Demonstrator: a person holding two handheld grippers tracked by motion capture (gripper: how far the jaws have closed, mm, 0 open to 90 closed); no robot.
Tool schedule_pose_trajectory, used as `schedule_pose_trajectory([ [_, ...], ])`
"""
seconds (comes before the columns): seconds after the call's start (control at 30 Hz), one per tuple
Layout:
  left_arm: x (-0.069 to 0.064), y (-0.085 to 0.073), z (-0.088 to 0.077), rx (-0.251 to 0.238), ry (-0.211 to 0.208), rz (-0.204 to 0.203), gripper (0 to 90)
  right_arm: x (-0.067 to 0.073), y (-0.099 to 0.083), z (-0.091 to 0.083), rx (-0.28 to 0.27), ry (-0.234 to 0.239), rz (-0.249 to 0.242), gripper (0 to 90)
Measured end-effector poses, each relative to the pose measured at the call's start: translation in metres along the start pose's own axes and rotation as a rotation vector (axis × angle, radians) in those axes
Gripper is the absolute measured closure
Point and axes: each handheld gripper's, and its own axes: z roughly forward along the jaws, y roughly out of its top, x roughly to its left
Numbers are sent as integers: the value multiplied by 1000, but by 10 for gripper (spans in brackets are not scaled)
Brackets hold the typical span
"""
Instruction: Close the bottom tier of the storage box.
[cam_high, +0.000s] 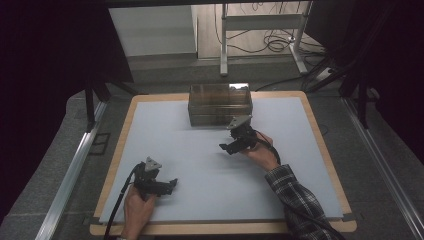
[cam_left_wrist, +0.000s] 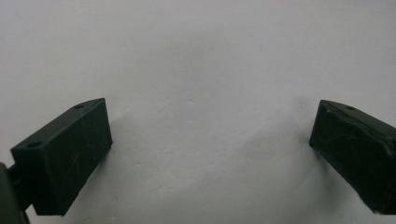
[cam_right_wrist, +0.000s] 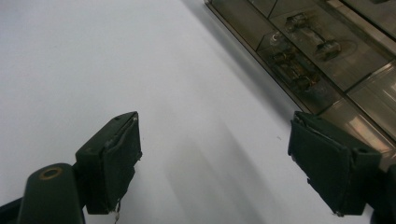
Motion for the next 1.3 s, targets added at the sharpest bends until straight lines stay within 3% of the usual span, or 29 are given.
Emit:
schedule_pose_trajectory([
  [0.67, 0, 0, 0, -4, 0, -4, 0, 8, -4, -14, 3, 3, -7, 156],
  [1.3, 0, 0, 0, -2, 0, -2, 0, 12, -8, -26, -4, 22, 12, 76],
])
